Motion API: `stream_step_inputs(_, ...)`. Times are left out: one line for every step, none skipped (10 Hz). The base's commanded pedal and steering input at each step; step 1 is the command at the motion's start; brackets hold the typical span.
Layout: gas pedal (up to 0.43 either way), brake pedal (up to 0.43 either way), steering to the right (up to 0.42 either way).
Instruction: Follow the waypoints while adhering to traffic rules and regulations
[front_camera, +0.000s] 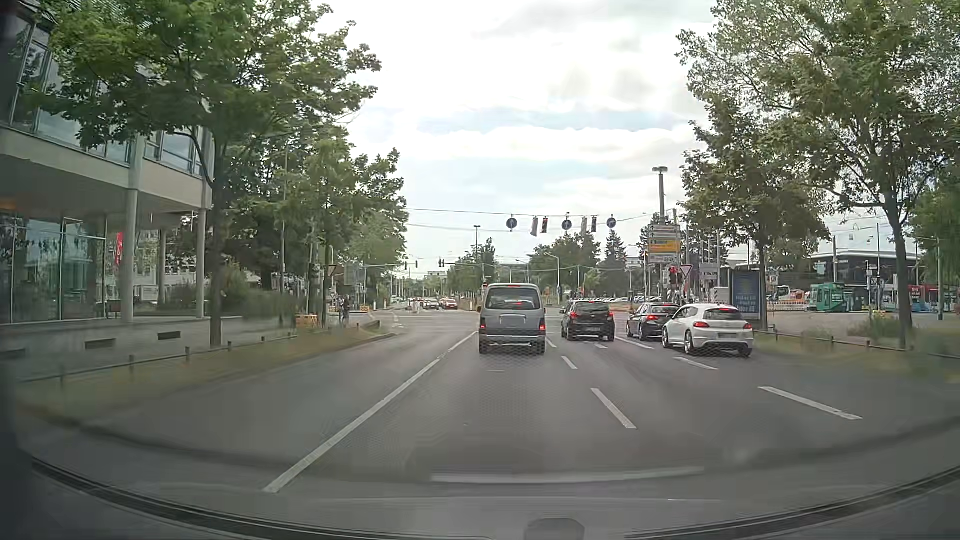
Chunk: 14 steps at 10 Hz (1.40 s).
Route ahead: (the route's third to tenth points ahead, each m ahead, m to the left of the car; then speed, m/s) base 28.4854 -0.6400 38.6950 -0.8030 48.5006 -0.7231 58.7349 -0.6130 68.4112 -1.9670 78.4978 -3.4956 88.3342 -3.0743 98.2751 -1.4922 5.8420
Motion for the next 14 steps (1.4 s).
stream_step_inputs(0.000, 0.311, 0.001)
stream_step_inputs(0.000, 0.311, 0.001)
stream_step_inputs(0.000, 0.317, 0.001)
stream_step_inputs(0.000, 0.311, 0.001)
stream_step_inputs(0.000, 0.311, 0.001)
stream_step_inputs(0.000, 0.317, 0.001)
stream_step_inputs(0.000, 0.317, 0.001)
stream_step_inputs(0.000, 0.317, 0.001)
stream_step_inputs(0.000, 0.323, 0.001)
stream_step_inputs(0.000, 0.323, 0.001)
stream_step_inputs(0.000, 0.323, 0.000)
stream_step_inputs(0.000, 0.323, 0.001)
stream_step_inputs(0.000, 0.317, 0.000)
stream_step_inputs(0.000, 0.317, 0.001)
